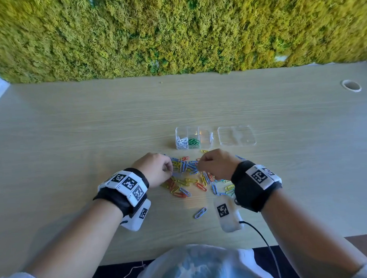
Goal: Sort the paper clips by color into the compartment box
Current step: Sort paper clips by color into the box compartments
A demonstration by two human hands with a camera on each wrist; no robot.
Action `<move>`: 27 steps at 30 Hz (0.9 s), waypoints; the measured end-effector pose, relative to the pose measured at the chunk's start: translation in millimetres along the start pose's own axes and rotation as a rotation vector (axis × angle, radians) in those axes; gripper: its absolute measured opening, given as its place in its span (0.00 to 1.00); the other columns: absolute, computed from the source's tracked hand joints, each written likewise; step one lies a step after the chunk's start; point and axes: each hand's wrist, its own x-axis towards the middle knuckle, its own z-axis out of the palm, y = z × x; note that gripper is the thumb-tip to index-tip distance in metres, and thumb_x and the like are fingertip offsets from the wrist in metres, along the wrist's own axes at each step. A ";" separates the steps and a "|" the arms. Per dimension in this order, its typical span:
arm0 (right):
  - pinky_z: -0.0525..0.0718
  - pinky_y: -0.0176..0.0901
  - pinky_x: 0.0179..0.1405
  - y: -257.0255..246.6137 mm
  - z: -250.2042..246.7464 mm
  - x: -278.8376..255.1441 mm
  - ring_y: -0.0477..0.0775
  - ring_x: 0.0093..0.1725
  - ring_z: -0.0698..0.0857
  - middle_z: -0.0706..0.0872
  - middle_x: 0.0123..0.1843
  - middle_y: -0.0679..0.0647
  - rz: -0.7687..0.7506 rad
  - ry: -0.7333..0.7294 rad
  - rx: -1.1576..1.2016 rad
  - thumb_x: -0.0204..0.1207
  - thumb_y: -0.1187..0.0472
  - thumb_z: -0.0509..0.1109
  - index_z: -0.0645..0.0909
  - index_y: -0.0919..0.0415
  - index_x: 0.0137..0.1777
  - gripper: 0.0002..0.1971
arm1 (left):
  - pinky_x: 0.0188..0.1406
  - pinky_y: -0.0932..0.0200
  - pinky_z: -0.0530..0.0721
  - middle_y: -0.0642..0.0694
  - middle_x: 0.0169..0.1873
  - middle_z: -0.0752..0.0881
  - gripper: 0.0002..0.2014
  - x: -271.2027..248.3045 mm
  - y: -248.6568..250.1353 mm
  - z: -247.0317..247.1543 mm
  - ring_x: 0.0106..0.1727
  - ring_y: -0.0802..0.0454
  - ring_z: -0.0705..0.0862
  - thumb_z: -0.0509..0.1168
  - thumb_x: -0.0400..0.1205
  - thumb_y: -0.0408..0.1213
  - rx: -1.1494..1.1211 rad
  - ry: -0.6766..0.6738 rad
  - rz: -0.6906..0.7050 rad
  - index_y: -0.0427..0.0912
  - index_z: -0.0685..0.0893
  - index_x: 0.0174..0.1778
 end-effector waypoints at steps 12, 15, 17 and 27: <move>0.69 0.31 0.17 30.6 -29.8 -9.0 0.46 0.20 0.66 0.70 0.27 0.51 0.088 0.009 1.331 0.78 0.67 0.50 0.77 0.61 0.43 0.14 | 0.26 0.61 0.70 0.53 0.24 0.78 0.11 4.0 12.5 3.2 0.30 0.50 0.77 0.62 0.81 0.49 -0.089 0.030 -0.014 0.47 0.83 0.39; 0.65 0.30 0.15 38.2 -38.7 -16.3 0.46 0.21 0.67 0.69 0.28 0.50 0.111 0.034 1.355 0.76 0.64 0.51 0.73 0.58 0.37 0.11 | 0.26 0.59 0.68 0.50 0.24 0.76 0.19 11.9 27.2 5.9 0.26 0.49 0.74 0.58 0.83 0.52 -0.111 0.010 0.022 0.43 0.78 0.33; 0.60 0.30 0.14 42.6 -41.0 -19.3 0.45 0.19 0.65 0.68 0.25 0.48 0.129 0.067 1.270 0.77 0.60 0.54 0.71 0.55 0.35 0.10 | 0.27 0.59 0.72 0.50 0.25 0.79 0.17 16.8 38.3 6.3 0.27 0.50 0.76 0.60 0.83 0.52 -0.111 -0.016 0.071 0.44 0.78 0.34; 0.63 0.27 0.16 64.5 -36.2 -44.1 0.45 0.22 0.66 0.70 0.27 0.49 0.094 0.217 0.123 0.76 0.65 0.70 0.79 0.51 0.37 0.09 | 0.38 0.61 0.76 0.55 0.39 0.79 0.07 26.0 98.1 12.1 0.41 0.53 0.80 0.69 0.77 0.48 0.118 -0.102 0.284 0.52 0.86 0.47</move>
